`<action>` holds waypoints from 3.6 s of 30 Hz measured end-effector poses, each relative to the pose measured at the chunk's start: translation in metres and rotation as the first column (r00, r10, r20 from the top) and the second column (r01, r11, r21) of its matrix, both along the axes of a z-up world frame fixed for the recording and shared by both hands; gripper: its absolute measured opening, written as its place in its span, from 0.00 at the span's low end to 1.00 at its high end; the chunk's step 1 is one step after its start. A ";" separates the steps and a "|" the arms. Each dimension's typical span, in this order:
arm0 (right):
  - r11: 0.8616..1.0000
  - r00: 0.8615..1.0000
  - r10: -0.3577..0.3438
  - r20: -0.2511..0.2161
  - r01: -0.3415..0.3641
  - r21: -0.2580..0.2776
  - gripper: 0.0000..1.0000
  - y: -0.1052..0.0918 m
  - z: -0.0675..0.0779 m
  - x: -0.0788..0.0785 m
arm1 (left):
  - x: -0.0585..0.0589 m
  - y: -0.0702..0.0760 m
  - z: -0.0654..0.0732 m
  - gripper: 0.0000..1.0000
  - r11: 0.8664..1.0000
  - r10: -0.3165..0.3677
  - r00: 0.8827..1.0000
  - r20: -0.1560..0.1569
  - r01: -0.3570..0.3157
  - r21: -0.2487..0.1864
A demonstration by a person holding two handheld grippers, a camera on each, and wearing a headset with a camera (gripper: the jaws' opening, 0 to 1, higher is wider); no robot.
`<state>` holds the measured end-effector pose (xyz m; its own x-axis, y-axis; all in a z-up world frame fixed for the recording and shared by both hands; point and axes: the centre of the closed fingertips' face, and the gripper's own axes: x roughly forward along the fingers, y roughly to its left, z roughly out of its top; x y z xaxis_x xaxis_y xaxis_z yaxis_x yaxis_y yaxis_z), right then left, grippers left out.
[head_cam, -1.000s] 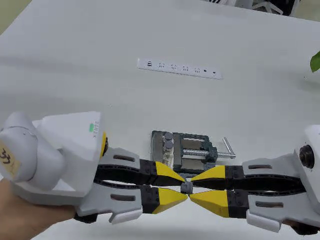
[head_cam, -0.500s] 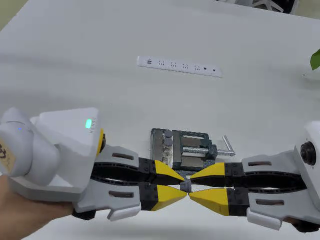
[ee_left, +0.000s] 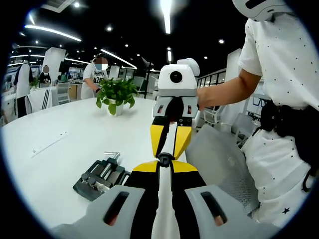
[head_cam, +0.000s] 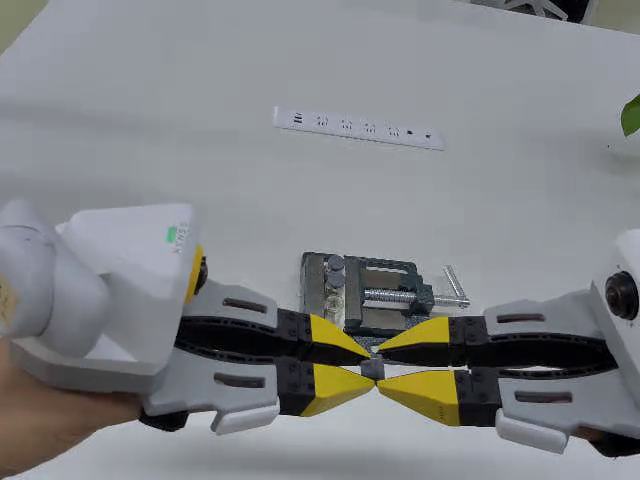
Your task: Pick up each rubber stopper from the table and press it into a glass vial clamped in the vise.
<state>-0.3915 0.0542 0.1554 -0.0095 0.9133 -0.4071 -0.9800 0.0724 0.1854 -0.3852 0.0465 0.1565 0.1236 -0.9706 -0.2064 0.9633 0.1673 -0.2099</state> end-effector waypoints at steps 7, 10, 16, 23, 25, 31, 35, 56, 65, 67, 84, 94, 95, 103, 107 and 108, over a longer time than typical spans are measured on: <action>1.000 1.000 0.000 -0.005 0.000 0.002 0.07 0.000 0.001 0.000 | -0.001 0.001 0.001 0.04 1.000 0.002 1.000 -0.006 -0.002 -0.009; 1.000 1.000 0.007 -0.006 -0.007 -0.002 0.07 0.001 0.002 -0.001 | -0.001 0.001 0.001 0.04 1.000 -0.001 1.000 -0.008 0.001 -0.010; 1.000 1.000 0.016 -0.008 -0.016 -0.007 0.07 0.003 0.003 -0.002 | -0.002 0.001 0.001 0.04 1.000 -0.009 1.000 -0.014 0.008 -0.010; 1.000 1.000 0.028 -0.006 -0.028 -0.009 0.06 0.004 0.004 -0.003 | -0.002 0.001 0.001 0.04 1.000 -0.018 1.000 -0.016 0.018 -0.015; 1.000 1.000 0.027 -0.007 -0.027 -0.012 0.06 0.004 0.004 -0.002 | -0.002 0.001 0.001 0.04 1.000 -0.020 1.000 -0.017 0.019 -0.015; 0.999 1.000 0.028 -0.014 -0.028 -0.020 0.05 0.004 0.002 -0.001 | -0.001 0.002 -0.001 0.04 1.000 -0.020 1.000 -0.017 0.020 -0.015; 0.999 0.999 0.030 -0.023 -0.031 -0.032 0.05 0.004 -0.001 0.000 | 0.000 0.002 -0.003 0.05 1.000 -0.015 1.000 -0.013 0.015 -0.012; 0.992 0.999 0.002 -0.050 -0.008 -0.124 0.05 0.003 -0.007 0.026 | 0.019 0.021 -0.021 0.25 0.993 0.116 0.993 -0.024 -0.117 -0.024; 0.968 1.000 -0.022 -0.005 0.020 -0.250 0.05 0.007 -0.016 0.058 | 0.038 0.037 -0.042 0.50 0.979 0.206 0.979 -0.012 -0.205 0.012; 0.955 1.000 -0.024 0.008 0.025 -0.296 0.05 0.007 -0.021 0.068 | 0.042 0.041 -0.047 0.54 0.975 0.219 0.976 -0.006 -0.219 0.019; 0.793 0.993 0.104 0.047 -0.054 -0.606 0.05 0.015 -0.072 0.109 | 0.065 0.059 -0.084 0.86 0.955 0.288 0.957 0.037 -0.290 0.056; 0.717 0.990 0.137 0.012 -0.091 -0.691 0.05 0.014 -0.099 0.112 | 0.070 0.061 -0.099 0.99 0.956 0.286 0.957 0.047 -0.289 0.055; 0.712 0.990 0.137 0.006 -0.094 -0.696 0.05 0.014 -0.102 0.112 | 0.071 0.060 -0.099 0.99 0.956 0.285 0.957 0.048 -0.287 0.051; 0.662 0.987 0.159 -0.003 -0.109 -0.741 0.05 0.012 -0.119 0.116 | 0.073 0.056 -0.102 0.99 0.960 0.276 0.960 0.040 -0.278 0.043; 0.645 0.986 0.166 -0.010 -0.116 -0.755 0.05 0.010 -0.122 0.116 | 0.075 0.056 -0.102 0.99 0.959 0.282 0.959 0.035 -0.283 0.034; 0.644 0.986 0.166 -0.011 -0.117 -0.756 0.05 0.010 -0.122 0.115 | 0.076 0.056 -0.102 0.99 0.958 0.284 0.958 0.035 -0.285 0.031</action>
<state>-0.2761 0.0640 0.0337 -0.0678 0.2821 -0.9570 -0.9968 0.0222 0.0772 -0.3096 0.1028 0.0550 0.4002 -0.8865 -0.2324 0.8805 0.4422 -0.1706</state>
